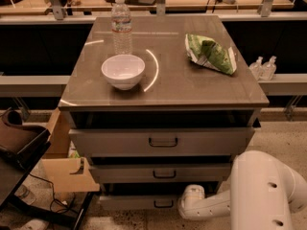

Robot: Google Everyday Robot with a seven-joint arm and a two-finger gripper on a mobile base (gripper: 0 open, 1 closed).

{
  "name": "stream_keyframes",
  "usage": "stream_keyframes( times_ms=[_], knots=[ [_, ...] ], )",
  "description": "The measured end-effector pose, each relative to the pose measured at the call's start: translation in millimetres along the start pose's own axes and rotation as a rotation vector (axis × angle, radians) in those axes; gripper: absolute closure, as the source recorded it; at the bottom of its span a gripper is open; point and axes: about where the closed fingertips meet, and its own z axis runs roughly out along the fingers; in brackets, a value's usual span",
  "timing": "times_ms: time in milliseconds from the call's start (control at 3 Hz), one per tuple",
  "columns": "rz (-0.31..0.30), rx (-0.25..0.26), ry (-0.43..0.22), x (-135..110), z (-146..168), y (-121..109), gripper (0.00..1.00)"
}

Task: Close bottom drawer

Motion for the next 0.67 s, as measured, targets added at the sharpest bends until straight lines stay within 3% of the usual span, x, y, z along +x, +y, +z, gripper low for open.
stream_keyframes(
  times_ms=[333,667],
  knots=[
    [0.000,-0.002,-0.001,-0.6,0.9,1.3,0.05],
    [0.000,-0.003,-0.001,-0.9,1.3,1.8,0.00]
  ],
)
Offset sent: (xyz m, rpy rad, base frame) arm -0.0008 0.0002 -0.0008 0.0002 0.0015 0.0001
